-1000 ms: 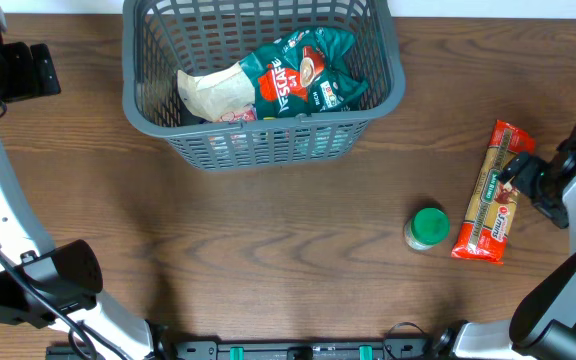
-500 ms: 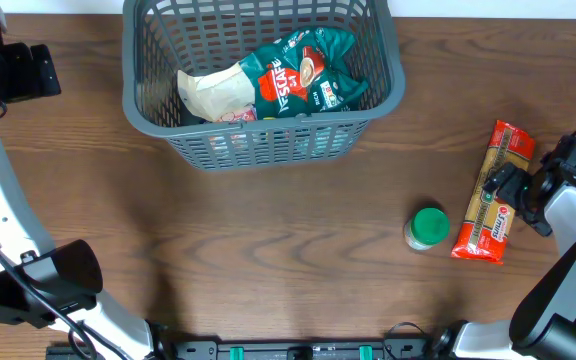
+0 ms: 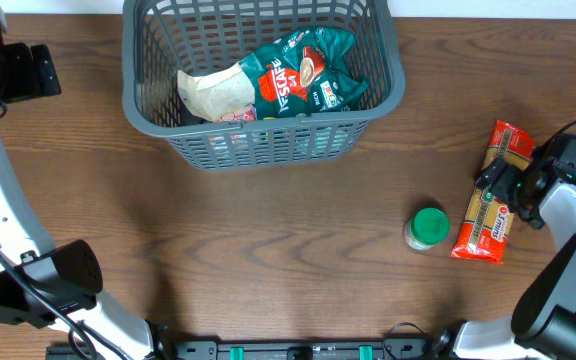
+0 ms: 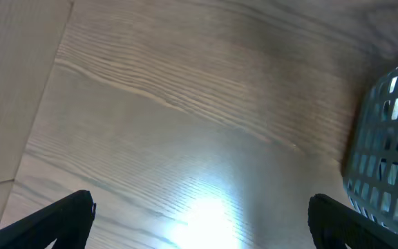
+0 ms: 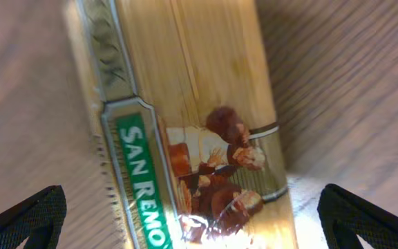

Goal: Pack container
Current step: 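Move the right gripper to the San Remo spaghetti pack and grasp it, then lift the spaghetti pack and lower it into the basket with the right gripper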

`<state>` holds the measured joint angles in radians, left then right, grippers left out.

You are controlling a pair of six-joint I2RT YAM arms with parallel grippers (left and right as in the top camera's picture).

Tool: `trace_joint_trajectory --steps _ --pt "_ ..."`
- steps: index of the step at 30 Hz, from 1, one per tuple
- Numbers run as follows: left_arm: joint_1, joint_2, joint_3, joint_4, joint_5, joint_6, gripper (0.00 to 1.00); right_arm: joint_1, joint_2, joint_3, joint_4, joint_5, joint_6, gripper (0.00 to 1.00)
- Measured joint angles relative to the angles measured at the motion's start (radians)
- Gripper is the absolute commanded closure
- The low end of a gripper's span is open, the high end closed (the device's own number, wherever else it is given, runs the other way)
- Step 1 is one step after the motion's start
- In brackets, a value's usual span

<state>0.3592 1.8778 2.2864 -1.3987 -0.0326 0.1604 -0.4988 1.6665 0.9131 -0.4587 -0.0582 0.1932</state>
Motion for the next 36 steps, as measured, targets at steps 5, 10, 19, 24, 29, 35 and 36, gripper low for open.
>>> trace_joint_trajectory --steps 5,10,19,24,29,35,36 --pt "0.0 0.0 0.0 -0.003 0.0 0.0 0.01 0.0 0.067 0.001 0.01 0.011 -0.004 0.01" --pt "0.0 0.0 0.0 -0.008 0.0 0.0 0.01 0.0 0.08 0.008 0.018 0.025 -0.012 0.05" --pt "0.0 0.0 0.0 -0.008 0.0 0.0 0.01 -0.001 0.093 0.023 -0.005 0.035 -0.021 0.75" --pt "0.0 0.0 0.0 -0.008 0.0 0.0 0.01 -0.001 0.084 0.04 -0.027 0.026 -0.002 0.99" --pt "0.0 0.0 0.0 -0.008 0.0 0.0 0.01 0.0 0.084 0.069 -0.074 0.009 0.012 0.99" --pt "0.0 0.0 0.0 -0.008 0.0 0.0 0.01 0.09 0.112 0.26 -0.32 -0.017 0.009 0.99" --pt "0.0 0.0 0.0 -0.008 0.0 0.0 0.01 0.108 0.116 0.309 -0.369 -0.022 0.002 0.99"
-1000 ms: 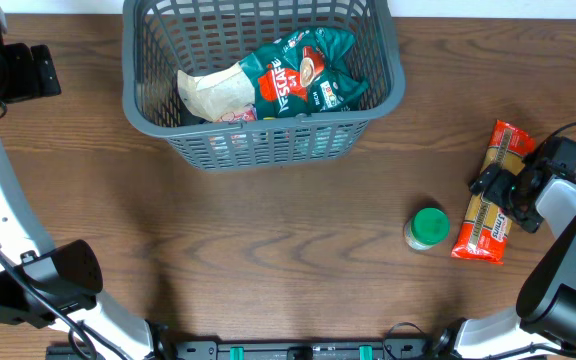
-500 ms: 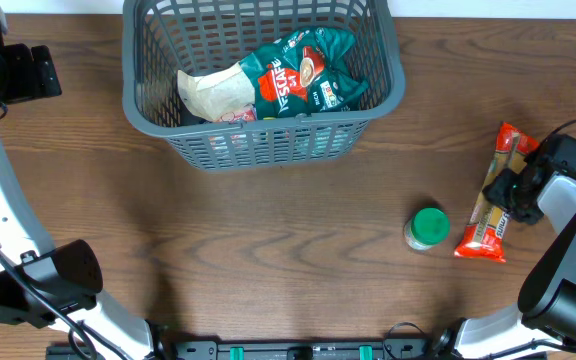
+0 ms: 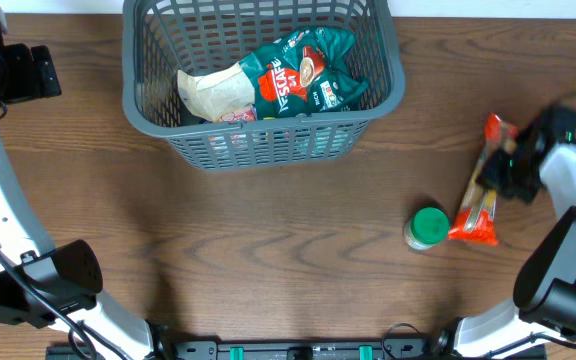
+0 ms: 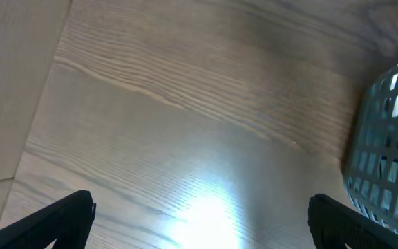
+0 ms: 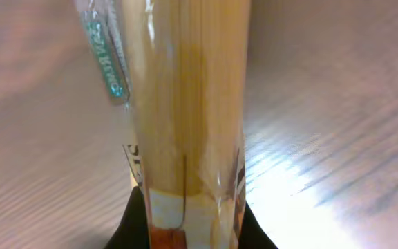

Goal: Pack container
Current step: 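Lift the spaghetti pack and lower it into the basket with the right gripper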

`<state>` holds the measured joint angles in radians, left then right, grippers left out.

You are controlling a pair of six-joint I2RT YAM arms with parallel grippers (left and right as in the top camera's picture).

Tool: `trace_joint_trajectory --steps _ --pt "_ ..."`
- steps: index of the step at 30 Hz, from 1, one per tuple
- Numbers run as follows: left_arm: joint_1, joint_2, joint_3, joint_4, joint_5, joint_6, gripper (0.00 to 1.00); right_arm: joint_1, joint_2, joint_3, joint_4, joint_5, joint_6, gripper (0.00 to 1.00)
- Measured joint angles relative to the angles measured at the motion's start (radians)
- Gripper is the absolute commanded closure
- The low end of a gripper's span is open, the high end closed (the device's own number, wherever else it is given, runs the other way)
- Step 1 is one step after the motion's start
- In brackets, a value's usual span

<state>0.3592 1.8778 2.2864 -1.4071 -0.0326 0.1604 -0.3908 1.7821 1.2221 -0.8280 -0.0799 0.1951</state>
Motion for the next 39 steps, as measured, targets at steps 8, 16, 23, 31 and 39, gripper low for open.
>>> trace_joint_trajectory --steps 8,16,23,31,39 --pt "0.0 0.0 0.0 0.0 0.0 0.0 0.01 0.178 0.009 0.7 -0.338 -0.029 -0.078 0.99" --pt "0.0 0.0 0.0 0.0 0.0 0.0 0.01 0.379 0.002 1.122 -0.399 -0.168 -0.45 0.99" --pt "0.0 0.0 0.0 0.0 0.0 0.0 0.01 0.587 0.006 1.15 -0.275 -0.202 -0.715 0.99" --pt "0.0 0.0 0.0 -0.006 0.0 0.0 0.01 0.777 0.127 1.15 -0.182 -0.209 -0.932 0.99" --pt "0.0 0.0 0.0 -0.008 0.0 0.0 0.01 0.912 0.323 1.15 -0.178 -0.246 -1.095 0.98"
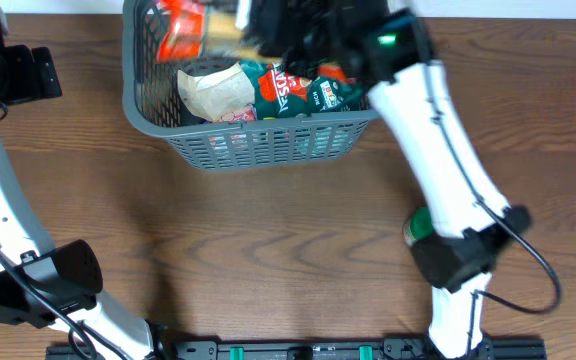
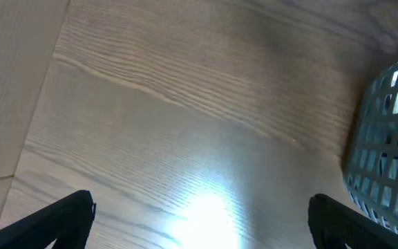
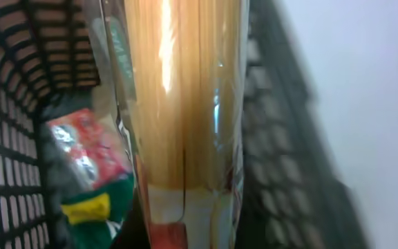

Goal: Pack container
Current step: 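Lift the spaghetti pack and lower it into the basket with the right gripper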

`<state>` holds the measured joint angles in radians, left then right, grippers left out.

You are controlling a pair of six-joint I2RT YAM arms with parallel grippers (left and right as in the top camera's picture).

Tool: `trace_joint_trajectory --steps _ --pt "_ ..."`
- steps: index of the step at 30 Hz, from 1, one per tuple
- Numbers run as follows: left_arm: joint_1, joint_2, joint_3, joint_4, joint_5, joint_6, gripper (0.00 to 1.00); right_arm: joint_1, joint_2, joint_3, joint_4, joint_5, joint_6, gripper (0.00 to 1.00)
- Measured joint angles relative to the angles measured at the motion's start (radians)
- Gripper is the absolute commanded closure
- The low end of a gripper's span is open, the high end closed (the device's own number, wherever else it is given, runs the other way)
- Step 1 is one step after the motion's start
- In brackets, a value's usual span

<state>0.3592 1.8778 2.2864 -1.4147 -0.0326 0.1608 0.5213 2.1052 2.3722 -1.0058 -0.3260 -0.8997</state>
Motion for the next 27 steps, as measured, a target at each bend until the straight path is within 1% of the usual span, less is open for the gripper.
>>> trace_joint_trajectory --steps 6,7,8,9,12,13,14,20,24,27 --pt "0.0 0.0 0.0 0.0 0.0 0.0 0.01 0.031 0.117 0.0 -0.019 -0.008 -0.026 0.96" --pt "0.0 0.0 0.0 0.0 0.0 0.0 0.01 0.033 0.132 0.0 -0.027 -0.007 -0.027 0.94" --pt "0.0 0.0 0.0 0.0 0.0 0.0 0.02 0.033 0.147 0.0 -0.034 -0.007 -0.027 0.89" --pt "0.0 0.0 0.0 0.0 0.0 0.0 0.0 0.033 0.159 0.0 -0.039 -0.005 -0.027 0.72" --pt "0.0 0.0 0.0 0.0 0.0 0.0 0.01 0.032 0.172 0.0 -0.037 -0.01 -0.008 0.2" --pt "0.0 0.0 0.0 0.0 0.0 0.0 0.01 0.032 0.172 0.0 -0.031 -0.014 -0.001 0.11" --pt "0.0 0.0 0.0 0.0 0.0 0.0 0.01 0.032 0.169 0.002 -0.029 -0.017 0.005 0.07" --pt "0.0 0.0 0.0 0.0 0.0 0.0 0.01 0.025 0.167 0.004 -0.026 -0.023 0.034 0.01" --pt "0.0 0.0 0.0 0.0 0.0 0.0 0.01 0.008 0.164 0.025 -0.031 -0.014 0.072 0.01" --pt "0.0 0.0 0.0 0.0 0.0 0.0 0.01 -0.024 0.149 0.085 -0.035 0.0 0.135 0.01"
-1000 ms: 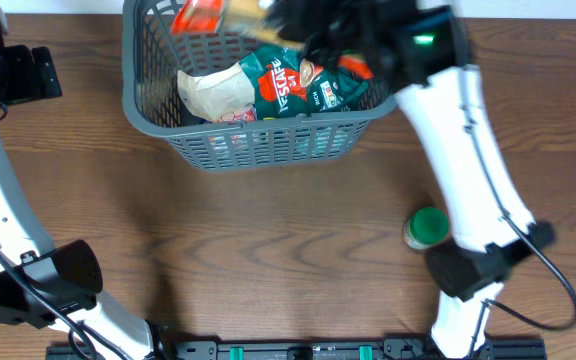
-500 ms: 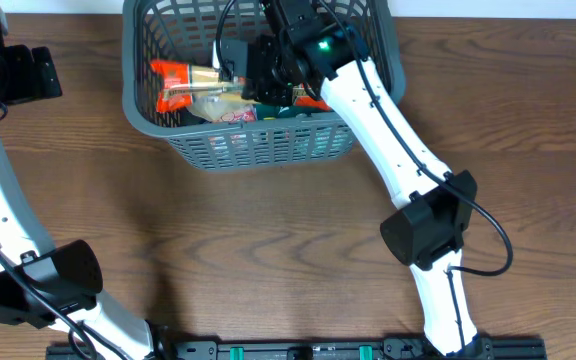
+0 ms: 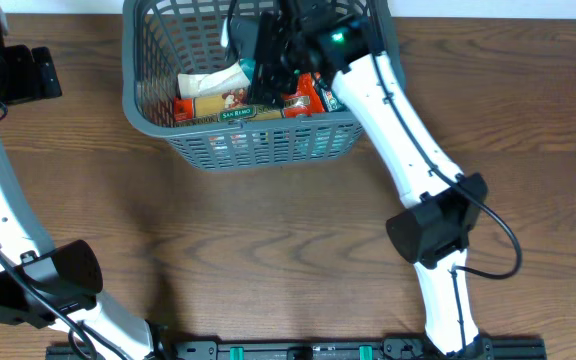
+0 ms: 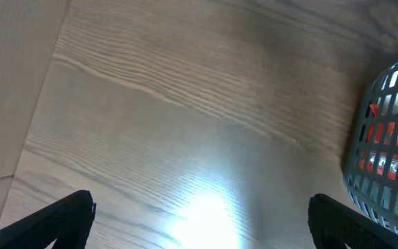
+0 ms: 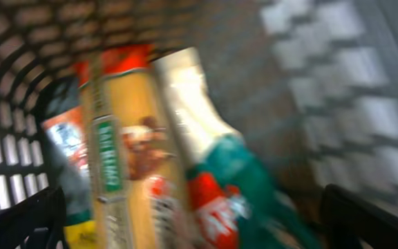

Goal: Pack container
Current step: 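Lift the spaghetti pack and lower it into the basket with the right gripper, then release the spaghetti and withdraw the right gripper from the basket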

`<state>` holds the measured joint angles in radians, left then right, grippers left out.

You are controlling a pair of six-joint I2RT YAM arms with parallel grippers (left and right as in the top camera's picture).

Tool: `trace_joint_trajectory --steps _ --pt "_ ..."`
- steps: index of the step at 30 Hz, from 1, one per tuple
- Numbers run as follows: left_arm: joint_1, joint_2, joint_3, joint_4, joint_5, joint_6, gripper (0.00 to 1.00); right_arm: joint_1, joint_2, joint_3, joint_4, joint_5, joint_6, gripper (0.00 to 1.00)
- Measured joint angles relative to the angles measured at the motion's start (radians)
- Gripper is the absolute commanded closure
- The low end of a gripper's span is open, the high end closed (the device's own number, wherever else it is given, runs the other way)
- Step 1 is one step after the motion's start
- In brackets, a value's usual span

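Note:
The grey basket (image 3: 388, 90) stands at the back of the table. A red-ended spaghetti packet (image 3: 230, 108) lies in it along the front wall, on the other packets. In the right wrist view the spaghetti packet (image 5: 116, 159) lies loose beside a green snack packet (image 5: 233, 187) and a white bag (image 5: 185, 90). My right gripper (image 3: 268, 50) hangs open over the basket's middle, nothing between its fingers (image 5: 19, 221). My left gripper (image 4: 202, 232) is open over bare table left of the basket (image 4: 392, 138).
The right arm (image 3: 408, 150) stretches from the front edge across the table's right half to the basket. Its elbow (image 3: 433, 228) covers the spot right of centre. The left arm runs along the left edge.
My right gripper held the spaghetti packet above the basket's back left part. Now it is open and the packet lies inside the basket along the front wall.
The spaghetti packet lay at the table's right beside a green-lidded jar, my right gripper open over it. Then the gripper was shut on it, tilted up off the table. Then it was over the basket, and now it lies inside, released. The left arm stayed still.

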<state>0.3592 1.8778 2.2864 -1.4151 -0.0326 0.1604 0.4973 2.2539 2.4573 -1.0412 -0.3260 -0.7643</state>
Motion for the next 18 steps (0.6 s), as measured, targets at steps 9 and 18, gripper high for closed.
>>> trace_joint_trajectory --steps 9,18 --pt "0.0 0.0 0.0 0.0 0.0 0.0 0.02 -0.333 -0.237 0.193 -0.103 0.054 0.492 0.01" --pt "0.0 0.0 0.0 0.0 0.0 0.0 0.01 -0.679 -0.304 0.204 -0.566 0.142 0.922 0.01"
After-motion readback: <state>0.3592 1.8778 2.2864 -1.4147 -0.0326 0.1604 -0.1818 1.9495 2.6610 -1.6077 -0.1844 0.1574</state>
